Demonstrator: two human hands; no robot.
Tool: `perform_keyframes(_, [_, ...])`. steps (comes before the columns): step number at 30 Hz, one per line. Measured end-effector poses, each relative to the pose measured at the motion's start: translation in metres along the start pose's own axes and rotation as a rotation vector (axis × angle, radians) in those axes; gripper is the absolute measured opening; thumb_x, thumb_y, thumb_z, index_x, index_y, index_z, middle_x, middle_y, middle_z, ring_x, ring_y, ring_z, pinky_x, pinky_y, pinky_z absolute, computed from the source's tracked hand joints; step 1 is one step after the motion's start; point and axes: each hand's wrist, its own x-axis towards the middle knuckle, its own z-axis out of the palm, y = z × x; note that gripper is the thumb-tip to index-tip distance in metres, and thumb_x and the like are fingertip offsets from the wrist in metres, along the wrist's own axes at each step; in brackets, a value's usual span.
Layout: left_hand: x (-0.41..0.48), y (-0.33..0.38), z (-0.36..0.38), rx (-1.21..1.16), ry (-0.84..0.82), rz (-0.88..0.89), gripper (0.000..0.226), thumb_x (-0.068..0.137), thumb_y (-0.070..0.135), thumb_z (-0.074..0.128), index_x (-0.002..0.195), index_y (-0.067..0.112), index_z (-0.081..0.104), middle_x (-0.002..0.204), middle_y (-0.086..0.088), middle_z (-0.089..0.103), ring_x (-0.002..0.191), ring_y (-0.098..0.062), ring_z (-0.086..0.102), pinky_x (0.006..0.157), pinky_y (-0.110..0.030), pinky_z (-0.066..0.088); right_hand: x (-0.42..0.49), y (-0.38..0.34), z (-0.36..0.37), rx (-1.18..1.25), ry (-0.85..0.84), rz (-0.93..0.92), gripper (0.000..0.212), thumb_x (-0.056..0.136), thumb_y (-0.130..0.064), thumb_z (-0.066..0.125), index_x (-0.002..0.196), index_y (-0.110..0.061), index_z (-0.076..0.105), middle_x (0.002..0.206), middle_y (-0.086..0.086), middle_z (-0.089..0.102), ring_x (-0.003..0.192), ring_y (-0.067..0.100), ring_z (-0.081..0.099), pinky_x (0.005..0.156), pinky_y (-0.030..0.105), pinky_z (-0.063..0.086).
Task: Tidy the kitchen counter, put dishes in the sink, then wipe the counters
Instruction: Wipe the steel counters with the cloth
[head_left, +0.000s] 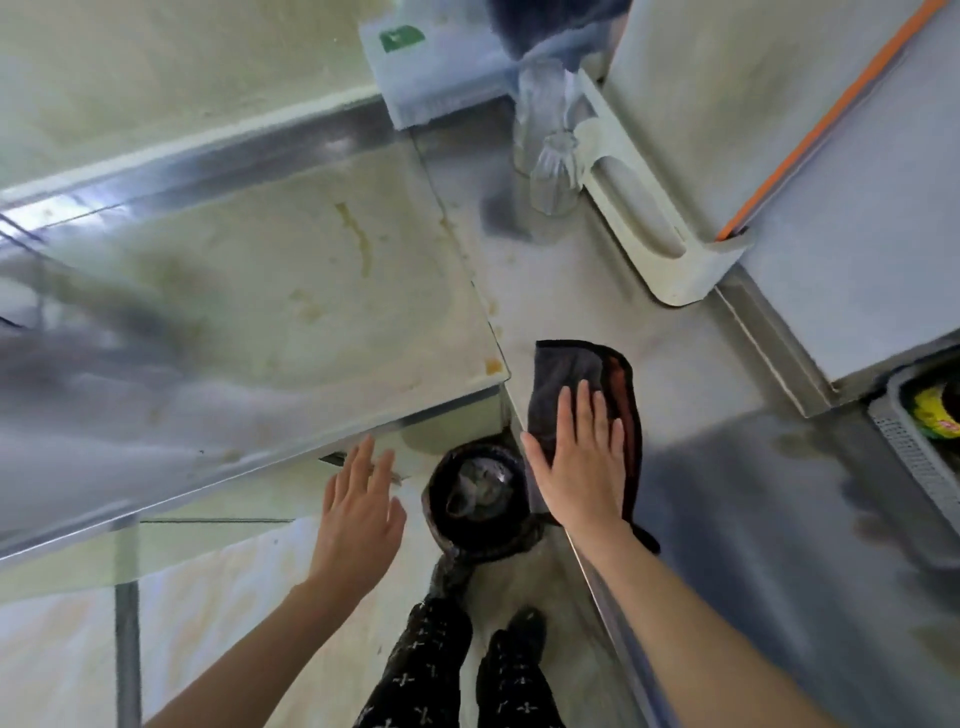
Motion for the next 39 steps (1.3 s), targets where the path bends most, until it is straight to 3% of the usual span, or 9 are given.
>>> perform_keyframes(10, [0.061, -0.057, -0.017, 0.028, -0.015, 0.072, 0.066, 0.090, 0.013, 0.047, 0.147, 0.015, 0.015, 0.155, -0.002, 0.007, 0.143, -0.020, 0.005, 0.114, -0.042, 0.013, 0.090, -0.016, -0.001, 0.061, 0.145, 0.103, 0.059, 0.097, -0.041, 0.018, 0.141, -0.008, 0.038, 0.147, 0.015, 0.037, 0.136, 0.033, 0.033, 0.108, 0.049, 0.028])
perform_keyframes(13, [0.072, -0.077, -0.012, 0.132, -0.049, 0.187, 0.080, 0.065, 0.008, 0.071, 0.138, 0.011, 0.037, 0.143, -0.009, 0.042, 0.131, -0.029, 0.040, 0.097, -0.048, 0.041, 0.107, -0.020, -0.004, 0.277, 0.322, 0.156, 0.047, 0.100, -0.027, 0.026, 0.131, -0.001, 0.049, 0.135, 0.018, 0.052, 0.128, 0.032, 0.045, 0.104, 0.043, 0.037])
perform_keyframes(16, [0.072, -0.091, -0.013, 0.130, -0.057, 0.253, 0.082, 0.064, 0.009, 0.068, 0.139, 0.013, 0.035, 0.144, -0.007, 0.041, 0.132, -0.023, 0.031, 0.095, -0.050, 0.043, 0.112, -0.027, -0.018, 0.579, 0.478, 0.470, 0.042, 0.102, -0.027, 0.030, 0.118, 0.001, 0.058, 0.116, 0.022, 0.062, 0.107, 0.033, 0.057, 0.088, 0.031, 0.040])
perform_keyframes(18, [0.073, -0.096, -0.014, 0.105, -0.043, 0.287, 0.069, 0.073, 0.013, 0.052, 0.140, 0.017, 0.035, 0.145, -0.003, 0.039, 0.132, -0.021, 0.029, 0.098, -0.050, 0.043, 0.110, -0.044, -0.027, 0.881, 0.468, 0.601, 0.044, 0.102, -0.030, 0.031, 0.119, 0.001, 0.057, 0.120, 0.020, 0.060, 0.108, 0.025, 0.055, 0.098, 0.034, 0.040])
perform_keyframes(20, [0.077, -0.097, -0.020, 0.057, -0.059, 0.284, 0.056, 0.081, 0.022, 0.036, 0.137, 0.018, 0.041, 0.143, -0.001, 0.043, 0.129, -0.020, 0.035, 0.103, -0.047, 0.038, 0.102, -0.077, -0.026, 0.984, 0.330, 0.535, 0.044, 0.101, -0.032, 0.034, 0.122, -0.001, 0.057, 0.125, 0.016, 0.059, 0.116, 0.022, 0.052, 0.102, 0.034, 0.039])
perform_keyframes(24, [0.098, -0.099, -0.033, -0.070, -0.017, 0.339, 0.047, 0.088, 0.029, 0.035, 0.130, 0.016, 0.052, 0.136, -0.001, 0.051, 0.120, -0.023, 0.050, 0.100, -0.040, 0.031, 0.089, -0.131, 0.008, 0.265, 0.071, -0.007, 0.051, 0.095, -0.045, 0.026, 0.138, -0.026, 0.044, 0.150, 0.009, 0.034, 0.139, 0.032, 0.027, 0.110, 0.050, 0.025])
perform_keyframes(28, [0.131, -0.093, -0.034, -0.054, 0.036, 0.379, 0.045, 0.091, 0.032, 0.037, 0.131, 0.017, 0.051, 0.142, -0.002, 0.045, 0.128, -0.024, 0.042, 0.102, -0.042, 0.030, 0.121, -0.103, 0.011, -0.017, 0.025, -0.027, 0.056, 0.091, -0.051, 0.029, 0.142, -0.030, 0.036, 0.150, 0.012, 0.032, 0.136, 0.040, 0.030, 0.104, 0.057, 0.028])
perform_keyframes(34, [0.154, -0.078, -0.016, 0.072, -0.011, 0.428, 0.048, 0.098, 0.036, 0.018, 0.142, 0.021, 0.034, 0.151, 0.000, 0.030, 0.138, -0.024, 0.030, 0.107, -0.045, 0.023, 0.171, -0.063, -0.008, 0.120, 0.043, 0.212, 0.049, 0.100, -0.036, 0.029, 0.147, -0.021, 0.027, 0.157, 0.010, 0.015, 0.144, 0.032, 0.008, 0.114, 0.052, 0.010])
perform_keyframes(39, [0.152, -0.078, -0.010, 0.149, 0.001, 0.421, 0.051, 0.099, 0.037, 0.014, 0.145, 0.021, 0.028, 0.153, 0.000, 0.022, 0.141, -0.021, 0.021, 0.109, -0.045, 0.023, 0.118, -0.099, 0.003, 0.365, 0.014, -0.059, 0.053, 0.095, -0.040, 0.023, 0.138, -0.018, 0.044, 0.150, -0.006, 0.025, 0.142, 0.016, 0.017, 0.113, 0.036, 0.006])
